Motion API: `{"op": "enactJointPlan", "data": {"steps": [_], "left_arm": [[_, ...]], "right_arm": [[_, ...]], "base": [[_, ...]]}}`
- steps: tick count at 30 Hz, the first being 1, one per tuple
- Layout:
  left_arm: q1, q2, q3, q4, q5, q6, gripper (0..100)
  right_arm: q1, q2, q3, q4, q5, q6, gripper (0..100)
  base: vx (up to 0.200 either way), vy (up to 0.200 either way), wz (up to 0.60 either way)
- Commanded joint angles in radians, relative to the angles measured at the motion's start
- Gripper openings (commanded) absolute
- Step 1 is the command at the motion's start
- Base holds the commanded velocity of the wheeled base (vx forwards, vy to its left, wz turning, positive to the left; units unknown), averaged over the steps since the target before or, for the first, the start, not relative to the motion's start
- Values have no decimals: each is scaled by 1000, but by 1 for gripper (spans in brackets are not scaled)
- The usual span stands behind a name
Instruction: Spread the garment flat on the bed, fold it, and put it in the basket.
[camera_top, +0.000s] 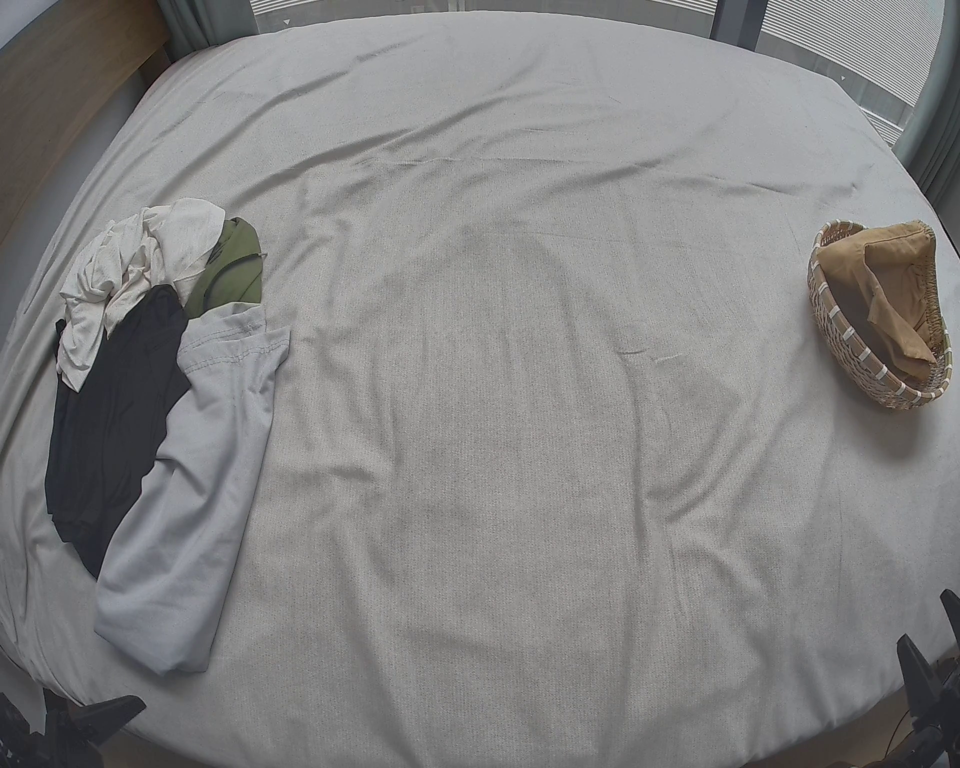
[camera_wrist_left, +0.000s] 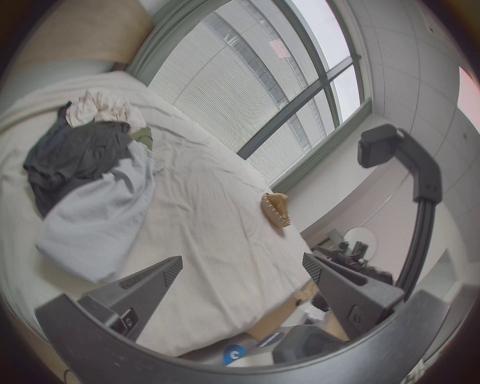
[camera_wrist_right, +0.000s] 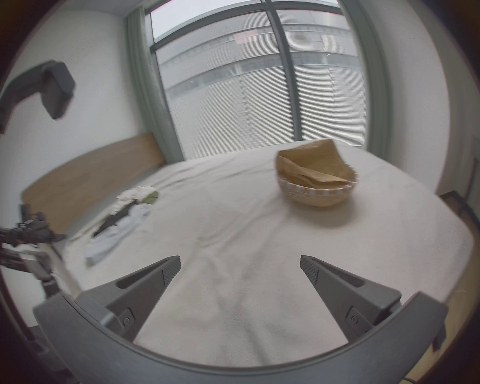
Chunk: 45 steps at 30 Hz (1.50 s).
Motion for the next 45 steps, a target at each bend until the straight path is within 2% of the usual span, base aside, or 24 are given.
{"op": "enactJointPlan", "data": {"steps": [1, 5, 11, 13, 16, 19, 20, 22, 24, 25, 27, 28, 29, 30, 34, 37, 38, 40, 45], "left_arm": [[38, -35, 17, 59, 74, 78, 100], [93, -32, 17, 54, 81, 91, 100], [112, -30, 17, 56, 100, 131, 100], [147, -29, 17, 66, 233, 251, 100], [185, -29, 17, 68, 387, 311, 100], [207, -29, 17, 70, 440, 326, 100], [256, -47, 17, 71, 444, 355, 100], [293, -81, 17, 77, 427, 380, 100], [294, -124, 17, 80, 419, 453, 100], [291, -122, 17, 80, 427, 464, 100], [290, -121, 17, 80, 497, 464, 100], [290, -121, 17, 80, 508, 466, 100], [291, -119, 17, 83, 543, 472, 100], [291, -119, 17, 83, 552, 467, 100], [290, -121, 16, 91, 543, 453, 100], [287, -124, 16, 102, 497, 406, 100], [285, -124, 17, 125, 460, 400, 100], [287, -124, 17, 148, 436, 437, 100], [290, -124, 17, 146, 434, 444, 100]], "right_arm": [[-99, -40, 24, 47, -43, -75, 100], [-126, -121, 24, 51, -41, -81, 100], [-126, -121, 24, 48, -64, -89, 100], [-127, -120, 24, 48, -71, -121, 100], [-126, -120, 24, 48, -71, -83, 100], [-127, -120, 24, 47, -71, -79, 100], [-126, -120, 24, 47, -60, -95, 100], [-126, -120, 24, 47, -44, -104, 100], [-126, -121, 24, 47, 5, -113, 100], [-126, -121, 24, 47, 8, -113, 100], [-126, -121, 24, 47, 3, -115, 100], [-126, -121, 24, 47, -2, -113, 100], [-126, -120, 24, 47, -38, -112, 100], [-126, -120, 24, 47, -48, -116, 100], [-126, -121, 24, 41, -43, -142, 100], [-126, -121, 24, 42, -43, -138, 100], [-126, -121, 24, 42, -43, -133, 100], [-126, -121, 24, 42, -43, -132, 100], [-127, -121, 24, 45, -43, -139, 100]], "base": [[0, 0, 0], [0, 0, 0], [0, 0, 0], [0, 0, 0], [0, 0, 0], [0, 0, 0], [0, 0, 0], [0, 0, 0], [0, 0, 0], [0, 0, 0], [0, 0, 0], [0, 0, 0], [0, 0, 0], [0, 0, 0], [0, 0, 0], [0, 0, 0], [0, 0, 0], [0, 0, 0], [0, 0, 0]]}}
